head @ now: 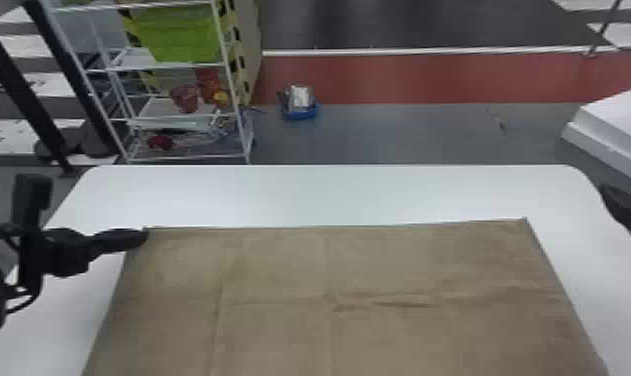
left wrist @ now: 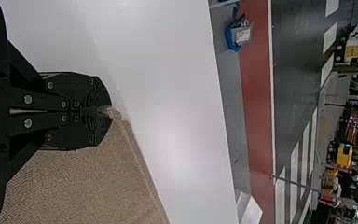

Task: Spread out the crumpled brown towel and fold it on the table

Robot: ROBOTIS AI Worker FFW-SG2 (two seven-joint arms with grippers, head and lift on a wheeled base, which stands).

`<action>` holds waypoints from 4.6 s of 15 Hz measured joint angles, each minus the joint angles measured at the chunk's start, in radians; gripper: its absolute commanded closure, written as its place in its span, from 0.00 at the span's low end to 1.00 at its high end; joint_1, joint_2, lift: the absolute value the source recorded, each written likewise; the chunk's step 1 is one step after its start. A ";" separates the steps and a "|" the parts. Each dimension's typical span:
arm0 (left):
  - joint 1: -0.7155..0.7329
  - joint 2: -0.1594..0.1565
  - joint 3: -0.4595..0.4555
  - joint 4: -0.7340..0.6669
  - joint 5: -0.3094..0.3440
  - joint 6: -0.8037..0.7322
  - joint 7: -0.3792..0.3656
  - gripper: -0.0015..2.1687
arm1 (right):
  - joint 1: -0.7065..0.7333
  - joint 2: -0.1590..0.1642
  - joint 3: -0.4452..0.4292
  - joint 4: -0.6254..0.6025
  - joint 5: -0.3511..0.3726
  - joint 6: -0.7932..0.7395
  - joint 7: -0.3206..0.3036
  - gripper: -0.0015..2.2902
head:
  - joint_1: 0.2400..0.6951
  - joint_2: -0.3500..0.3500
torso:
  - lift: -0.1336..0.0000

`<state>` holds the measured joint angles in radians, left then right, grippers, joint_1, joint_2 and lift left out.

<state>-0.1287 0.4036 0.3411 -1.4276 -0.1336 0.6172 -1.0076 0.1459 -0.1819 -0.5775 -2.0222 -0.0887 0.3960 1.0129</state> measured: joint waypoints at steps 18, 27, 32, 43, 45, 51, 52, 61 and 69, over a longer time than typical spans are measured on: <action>0.062 -0.050 -0.030 -0.175 -0.057 0.156 -0.019 0.77 | -0.524 -0.257 0.392 0.603 0.526 0.327 0.314 0.08 | 1.00 0.50 | 0.07; 0.112 -0.085 -0.030 -0.279 -0.086 0.220 -0.034 0.77 | -0.567 -0.239 0.524 0.674 0.621 0.218 0.260 0.10 | 1.00 0.50 | 0.07; 0.131 -0.090 -0.030 -0.309 -0.090 0.241 -0.034 0.77 | -0.667 -0.220 0.523 0.930 0.622 0.084 0.223 0.12 | 1.00 0.49 | 0.07; 0.132 -0.089 -0.023 -0.312 -0.096 0.237 -0.034 0.77 | -0.750 -0.195 0.569 1.100 0.623 0.066 0.226 0.23 | 1.00 0.52 | 0.07; 0.132 -0.086 -0.020 -0.312 -0.096 0.232 -0.034 0.77 | -0.755 -0.194 0.572 1.108 0.623 0.066 0.230 0.29 | 1.00 0.52 | 0.07; 0.132 -0.086 -0.022 -0.312 -0.097 0.230 -0.034 0.77 | -0.753 -0.197 0.561 1.109 0.613 0.057 0.238 0.73 | 1.00 0.53 | 0.07; 0.132 -0.086 -0.022 -0.312 -0.098 0.231 -0.034 0.77 | -0.749 -0.199 0.559 1.109 0.610 0.053 0.241 0.79 | 1.00 0.52 | 0.07; 0.167 -0.098 0.031 -0.413 -0.068 0.232 -0.042 0.78 | -0.566 -0.264 0.358 0.909 0.495 -0.044 0.351 0.79 | 1.00 0.48 | 0.07; 0.180 -0.121 0.087 -0.482 -0.032 0.232 -0.054 0.78 | -0.436 -0.286 0.194 0.707 0.340 -0.115 0.351 0.79 | 1.00 0.43 | 0.07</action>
<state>0.0511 0.2825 0.4282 -1.9092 -0.1657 0.8491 -1.0617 -0.2896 -0.4684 -0.3837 -1.3155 0.2509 0.2809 1.3637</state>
